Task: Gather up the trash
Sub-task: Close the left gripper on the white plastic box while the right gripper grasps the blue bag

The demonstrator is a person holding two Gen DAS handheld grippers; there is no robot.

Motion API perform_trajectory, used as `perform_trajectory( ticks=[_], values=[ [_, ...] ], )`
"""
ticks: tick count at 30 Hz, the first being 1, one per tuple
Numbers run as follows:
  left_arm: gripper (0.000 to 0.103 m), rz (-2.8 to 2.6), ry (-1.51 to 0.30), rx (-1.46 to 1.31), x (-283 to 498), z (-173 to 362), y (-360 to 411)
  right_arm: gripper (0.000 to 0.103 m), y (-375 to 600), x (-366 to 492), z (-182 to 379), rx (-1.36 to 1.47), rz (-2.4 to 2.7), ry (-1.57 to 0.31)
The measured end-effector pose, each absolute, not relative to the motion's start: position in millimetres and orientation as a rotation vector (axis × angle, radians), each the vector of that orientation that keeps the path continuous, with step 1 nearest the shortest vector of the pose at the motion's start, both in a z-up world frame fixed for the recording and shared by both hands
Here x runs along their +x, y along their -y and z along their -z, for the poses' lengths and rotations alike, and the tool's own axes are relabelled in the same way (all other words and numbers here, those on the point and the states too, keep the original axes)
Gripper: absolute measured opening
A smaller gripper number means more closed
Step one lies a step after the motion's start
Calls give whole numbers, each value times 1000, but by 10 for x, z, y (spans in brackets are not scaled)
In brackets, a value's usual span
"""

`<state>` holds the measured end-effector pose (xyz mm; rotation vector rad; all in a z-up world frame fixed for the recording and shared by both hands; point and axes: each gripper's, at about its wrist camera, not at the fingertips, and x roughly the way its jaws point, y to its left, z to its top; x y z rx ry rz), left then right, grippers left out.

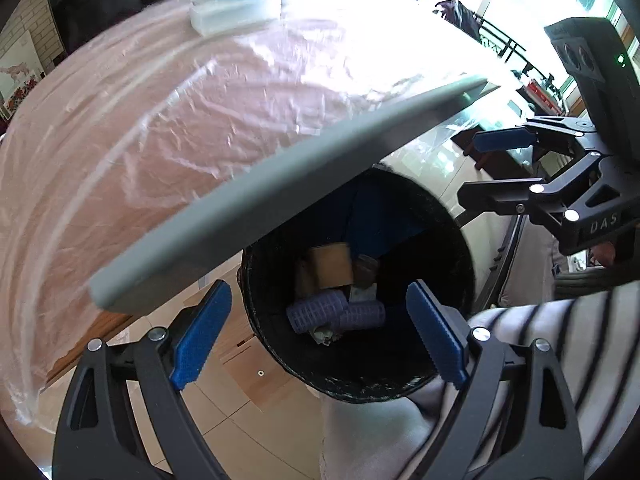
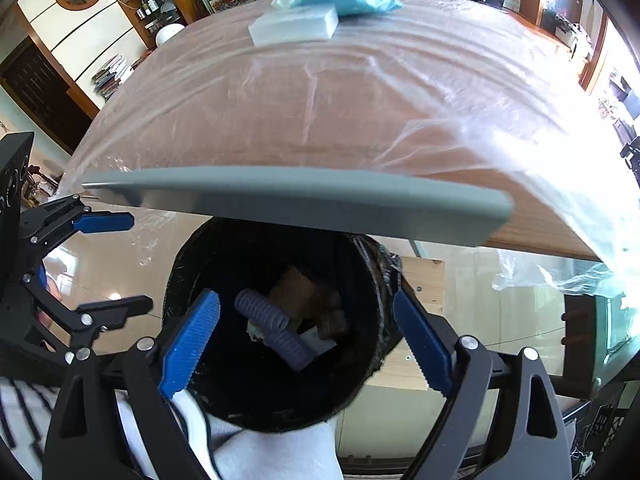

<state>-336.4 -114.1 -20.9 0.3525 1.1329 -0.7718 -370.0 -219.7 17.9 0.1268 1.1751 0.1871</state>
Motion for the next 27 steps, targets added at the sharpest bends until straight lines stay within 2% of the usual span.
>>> perform_trajectory(
  ticks=[3,4,5,6,13,20,27],
  values=[
    [91,792,-1076,297,-3375,-128,1047,90,2256,-3763,-454,128,-191,-1119],
    [94,800,-1050,276,-3363,-242,1017,93,2300,-3757,-593,128,-183,-1081],
    [101,801,-1017,255,-3350,-355,987,98,2336,-3736,-697,129,-171,-1044],
    [101,789,-965,230,-3319,-493,961,99,2380,-3702,-792,133,-153,-1009],
    [101,635,-889,197,-2738,-648,1187,99,2683,-2814,-1165,189,-57,-867],
    [101,568,-909,222,-2175,-523,1555,99,2620,-1719,-1118,189,-35,-932],
    [101,556,-925,236,-1795,-423,1728,99,2630,-969,-771,284,-27,-1061]
  ],
)
